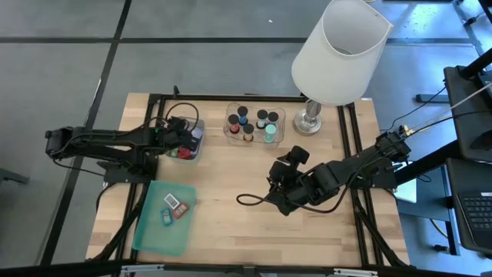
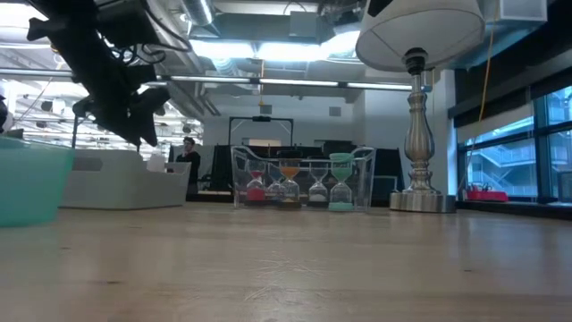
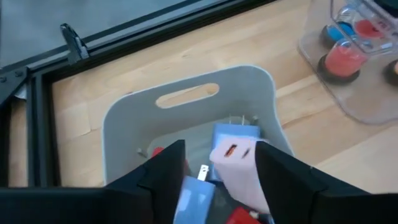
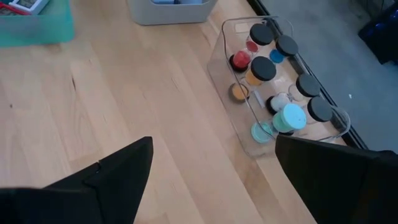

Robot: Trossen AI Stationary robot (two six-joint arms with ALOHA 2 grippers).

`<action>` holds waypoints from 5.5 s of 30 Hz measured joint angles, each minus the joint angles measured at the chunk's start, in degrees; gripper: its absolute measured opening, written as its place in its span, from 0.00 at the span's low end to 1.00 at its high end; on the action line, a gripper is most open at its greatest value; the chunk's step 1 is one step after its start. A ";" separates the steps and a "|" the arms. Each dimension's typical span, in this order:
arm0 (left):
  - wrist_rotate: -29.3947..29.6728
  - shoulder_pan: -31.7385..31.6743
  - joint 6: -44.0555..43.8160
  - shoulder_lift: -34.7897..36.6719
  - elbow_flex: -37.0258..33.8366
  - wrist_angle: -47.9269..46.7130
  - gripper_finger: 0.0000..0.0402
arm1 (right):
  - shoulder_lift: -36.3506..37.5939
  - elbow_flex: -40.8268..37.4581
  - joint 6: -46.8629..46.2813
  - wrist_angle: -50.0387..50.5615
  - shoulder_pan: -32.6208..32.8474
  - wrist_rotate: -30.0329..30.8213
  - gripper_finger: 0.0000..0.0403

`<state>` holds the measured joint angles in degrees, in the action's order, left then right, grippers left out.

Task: Pick & Place Office items
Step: Put the pink charger adapter into the gray bin, then return to Home Position

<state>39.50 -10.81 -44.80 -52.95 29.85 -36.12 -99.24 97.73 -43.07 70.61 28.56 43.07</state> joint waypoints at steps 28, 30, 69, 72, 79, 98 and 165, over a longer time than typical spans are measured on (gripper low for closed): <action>-22.11 3.32 31.91 8.83 16.94 -0.57 0.47 | -0.02 0.00 -8.59 0.31 11.90 14.52 0.82; -23.88 3.32 31.91 8.85 16.94 -0.59 0.47 | -0.02 0.01 -5.30 0.15 12.68 11.58 0.82; -34.53 3.32 26.73 51.37 -9.68 16.79 0.48 | 15.50 -32.81 -1.66 -34.73 16.13 4.88 0.82; -34.99 3.32 27.18 52.74 -14.10 22.82 0.48 | 19.52 -39.29 2.33 -44.15 15.83 3.63 0.82; -37.71 3.34 28.04 52.79 -24.88 40.20 0.48 | 28.23 -54.24 9.66 -63.06 14.52 -0.52 0.82; -32.56 3.32 33.59 52.33 -29.31 47.92 0.48 | 45.64 -88.40 23.15 -107.10 7.18 -15.77 0.82; -0.10 3.30 50.10 49.88 -29.28 47.50 0.48 | 92.63 -96.80 35.43 -76.31 -28.26 -2.36 0.82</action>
<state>39.40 -7.51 5.30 -3.07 0.57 11.38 -6.61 0.93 -7.64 -5.70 0.30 40.71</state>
